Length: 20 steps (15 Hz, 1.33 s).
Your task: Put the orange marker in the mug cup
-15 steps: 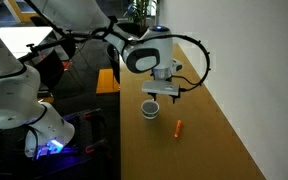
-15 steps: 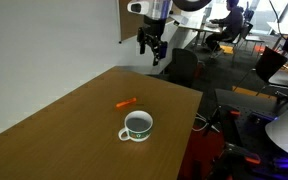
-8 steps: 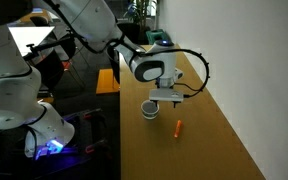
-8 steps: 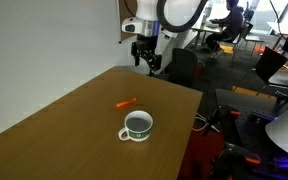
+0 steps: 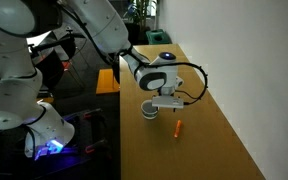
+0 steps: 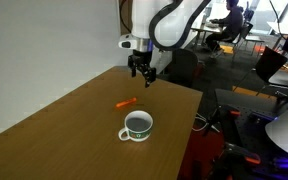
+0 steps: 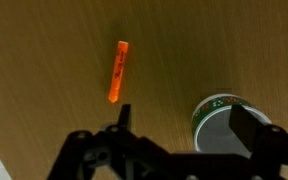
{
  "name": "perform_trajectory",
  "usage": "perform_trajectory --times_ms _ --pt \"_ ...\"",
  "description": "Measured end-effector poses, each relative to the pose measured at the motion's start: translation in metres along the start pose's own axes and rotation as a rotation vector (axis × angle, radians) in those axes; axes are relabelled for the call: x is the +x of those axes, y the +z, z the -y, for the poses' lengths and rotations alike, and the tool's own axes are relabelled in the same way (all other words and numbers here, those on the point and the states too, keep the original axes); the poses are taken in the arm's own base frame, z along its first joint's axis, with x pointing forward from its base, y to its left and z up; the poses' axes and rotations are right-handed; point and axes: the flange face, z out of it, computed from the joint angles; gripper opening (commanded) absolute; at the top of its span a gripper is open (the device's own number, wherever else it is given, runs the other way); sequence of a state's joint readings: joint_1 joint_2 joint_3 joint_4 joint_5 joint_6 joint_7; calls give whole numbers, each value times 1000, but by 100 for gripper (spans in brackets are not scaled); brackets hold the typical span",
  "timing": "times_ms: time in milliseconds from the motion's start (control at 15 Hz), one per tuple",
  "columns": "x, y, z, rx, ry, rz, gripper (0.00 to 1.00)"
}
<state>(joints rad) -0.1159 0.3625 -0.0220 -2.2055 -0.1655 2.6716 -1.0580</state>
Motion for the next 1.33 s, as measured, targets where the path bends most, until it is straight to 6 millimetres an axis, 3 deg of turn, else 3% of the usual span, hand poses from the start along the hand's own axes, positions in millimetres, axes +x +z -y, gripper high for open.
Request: perform_trajectory --times_ms 400,867,1067,1333 --pt "-16 29 -23 38 57 -36 100" --pt "-15 31 -22 42 55 -35 100" --pt "-20 39 -37 37 74 -36 100" --pt "-23 68 -64 48 69 -36 100"
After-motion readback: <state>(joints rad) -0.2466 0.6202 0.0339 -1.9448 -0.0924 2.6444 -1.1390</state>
